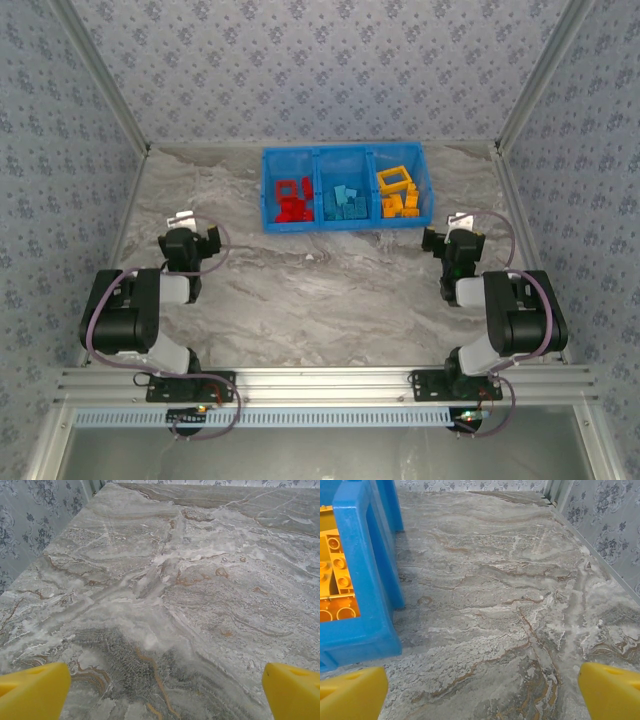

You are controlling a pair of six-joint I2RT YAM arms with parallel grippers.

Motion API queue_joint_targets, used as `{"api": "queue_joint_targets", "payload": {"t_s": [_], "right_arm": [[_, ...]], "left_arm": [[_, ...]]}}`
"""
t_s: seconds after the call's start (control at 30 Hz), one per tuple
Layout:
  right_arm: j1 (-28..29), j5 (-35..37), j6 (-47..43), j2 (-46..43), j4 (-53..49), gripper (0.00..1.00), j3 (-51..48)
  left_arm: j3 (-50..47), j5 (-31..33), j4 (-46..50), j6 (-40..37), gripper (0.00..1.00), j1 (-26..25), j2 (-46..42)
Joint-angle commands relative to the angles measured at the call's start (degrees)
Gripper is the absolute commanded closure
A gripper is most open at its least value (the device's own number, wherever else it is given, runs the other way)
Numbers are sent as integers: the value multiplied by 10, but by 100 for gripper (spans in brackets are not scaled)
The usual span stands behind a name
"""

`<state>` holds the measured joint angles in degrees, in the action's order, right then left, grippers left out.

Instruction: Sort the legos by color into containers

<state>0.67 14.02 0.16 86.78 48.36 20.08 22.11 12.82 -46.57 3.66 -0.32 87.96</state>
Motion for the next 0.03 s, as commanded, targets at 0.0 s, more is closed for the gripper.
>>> {"api": "queue_joint_targets", "payload": {"t_s": [0.0], "right_arm": [[-6, -29, 0, 5, 7, 0, 10]], "left_arm": [[3, -6, -20, 3, 2, 2, -2]]}}
